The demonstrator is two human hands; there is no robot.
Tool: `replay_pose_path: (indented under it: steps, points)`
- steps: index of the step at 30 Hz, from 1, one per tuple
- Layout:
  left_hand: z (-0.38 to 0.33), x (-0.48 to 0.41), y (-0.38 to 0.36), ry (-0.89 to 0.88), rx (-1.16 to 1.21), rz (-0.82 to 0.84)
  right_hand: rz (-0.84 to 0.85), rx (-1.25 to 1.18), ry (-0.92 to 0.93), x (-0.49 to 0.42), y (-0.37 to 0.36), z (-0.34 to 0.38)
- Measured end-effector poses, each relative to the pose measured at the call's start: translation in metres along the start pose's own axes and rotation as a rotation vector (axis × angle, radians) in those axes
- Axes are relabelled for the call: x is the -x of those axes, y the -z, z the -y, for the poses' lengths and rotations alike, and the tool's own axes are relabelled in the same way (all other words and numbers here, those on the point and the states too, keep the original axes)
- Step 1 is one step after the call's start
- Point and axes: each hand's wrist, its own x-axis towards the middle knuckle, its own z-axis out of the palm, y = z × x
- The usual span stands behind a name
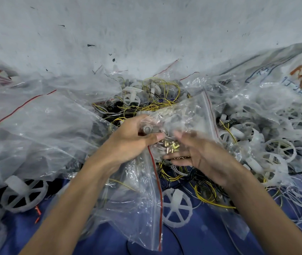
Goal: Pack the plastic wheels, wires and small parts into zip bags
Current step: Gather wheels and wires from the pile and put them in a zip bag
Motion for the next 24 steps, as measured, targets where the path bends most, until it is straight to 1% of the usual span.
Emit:
replay_pose_path:
  steps: [3,5,7,10,12,13,14,16,19,22,24]
  points:
    - [0.001,-0.001,0.000,0.013,-0.049,0.000,-0.011,0.114,-0.035,0.000,-0.002,-0.004]
    - [-0.001,0.000,0.002,0.028,-0.142,0.024,-0.053,0.105,-0.017,0.000,0.001,-0.004]
    - [-0.004,0.004,0.008,0.019,-0.273,0.142,-0.078,0.099,0.001,0.001,0.006,-0.003]
    - [-0.008,0.011,0.022,0.016,-0.541,0.413,-0.112,0.087,0.007,0.002,0.012,-0.001]
    - [-0.010,0.016,0.032,0.072,-0.585,0.517,-0.125,0.068,0.028,0.001,0.014,0.001]
    - [-0.011,0.018,0.035,0.081,-0.572,0.543,-0.131,0.063,0.026,0.000,0.014,0.002]
    - [-0.012,0.019,0.038,0.055,-0.539,0.556,-0.134,0.062,0.021,0.000,0.014,0.002]
    - [-0.012,0.018,0.040,-0.067,-0.433,0.526,-0.132,0.078,0.005,-0.001,0.012,0.001]
    - [-0.011,0.019,0.035,-0.211,-0.264,0.403,-0.077,0.059,-0.004,-0.001,0.008,-0.001]
    - [-0.008,0.015,0.029,-0.312,-0.101,0.246,-0.019,-0.073,0.023,0.000,0.005,-0.001]
    - [-0.008,0.012,0.027,-0.371,-0.053,0.135,0.021,-0.182,0.056,0.004,0.004,0.003]
